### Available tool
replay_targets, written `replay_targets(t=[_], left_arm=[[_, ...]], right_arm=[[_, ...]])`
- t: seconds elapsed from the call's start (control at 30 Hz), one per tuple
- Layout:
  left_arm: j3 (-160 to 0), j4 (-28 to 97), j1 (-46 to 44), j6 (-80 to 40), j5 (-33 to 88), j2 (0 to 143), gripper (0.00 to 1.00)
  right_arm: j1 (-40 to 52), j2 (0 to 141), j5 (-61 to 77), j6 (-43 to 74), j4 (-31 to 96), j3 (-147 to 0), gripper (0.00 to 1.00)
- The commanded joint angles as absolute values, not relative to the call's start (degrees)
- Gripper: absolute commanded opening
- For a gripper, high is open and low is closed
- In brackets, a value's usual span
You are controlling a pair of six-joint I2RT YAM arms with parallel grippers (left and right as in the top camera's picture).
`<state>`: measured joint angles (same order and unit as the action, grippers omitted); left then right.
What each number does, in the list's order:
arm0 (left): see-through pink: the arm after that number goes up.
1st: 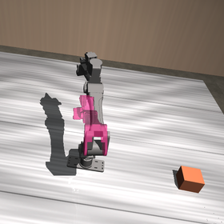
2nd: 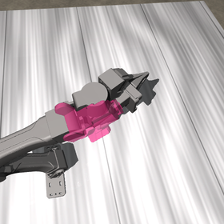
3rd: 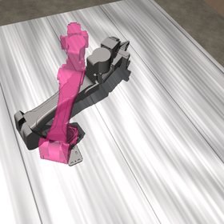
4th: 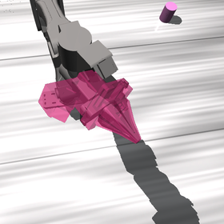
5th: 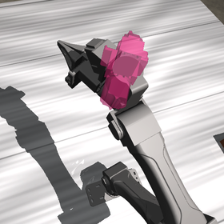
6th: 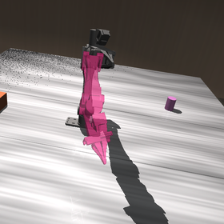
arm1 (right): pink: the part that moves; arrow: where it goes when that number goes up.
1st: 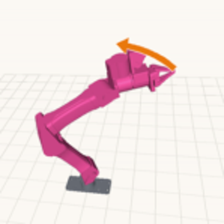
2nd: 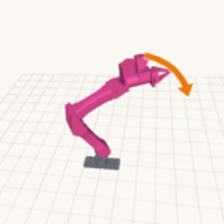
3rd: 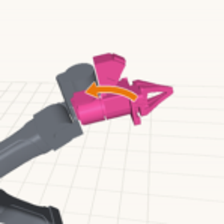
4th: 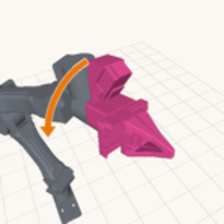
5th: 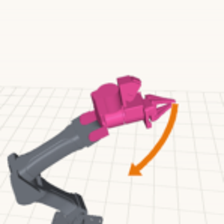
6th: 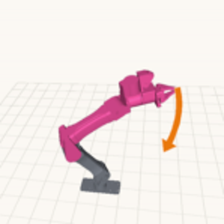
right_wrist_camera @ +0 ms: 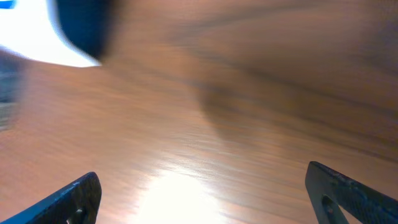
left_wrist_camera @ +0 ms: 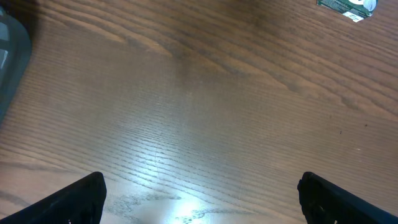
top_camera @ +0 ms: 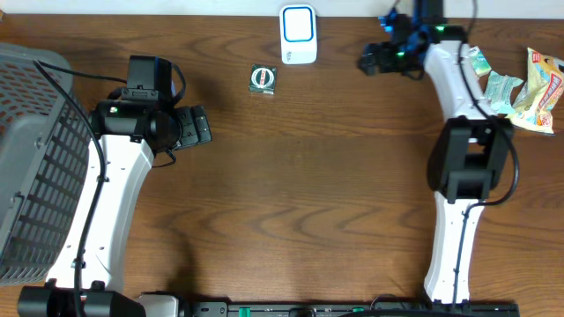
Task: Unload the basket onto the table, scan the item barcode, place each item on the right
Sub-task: 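Carry the Kleenex pack to the right edge and release it, then move the right gripper over the green Zam-Buk tin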
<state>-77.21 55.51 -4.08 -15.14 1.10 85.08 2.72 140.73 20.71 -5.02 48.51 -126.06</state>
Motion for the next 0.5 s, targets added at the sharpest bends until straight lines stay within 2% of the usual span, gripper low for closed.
replay_targets(t=[0.0,0.13,0.27,0.3,0.47], left_arm=[[-77.45,55.66,-4.05,-14.83,0.38,85.36,0.98],[-77.45,55.66,-4.05,-14.83,0.38,85.34,0.98],[-77.45,55.66,-4.05,-14.83,0.38,85.36,0.98],[-77.45,55.66,-4.05,-14.83,0.38,85.34,0.98],[-77.45,55.66,-4.05,-14.83,0.38,85.36,0.98]], right_arm=[[7.46,138.85,33.63,-4.71,47.42,-127.42,0.99],[12.27,138.87,40.66,-4.71,43.77,-127.39,0.99],[18.15,138.87,36.03,-4.12,40.64,-127.39,0.99],[19.55,138.87,33.04,-2.76,40.21,-127.39,0.99],[28.08,138.89,1.17,14.26,38.68,-127.37,0.99]])
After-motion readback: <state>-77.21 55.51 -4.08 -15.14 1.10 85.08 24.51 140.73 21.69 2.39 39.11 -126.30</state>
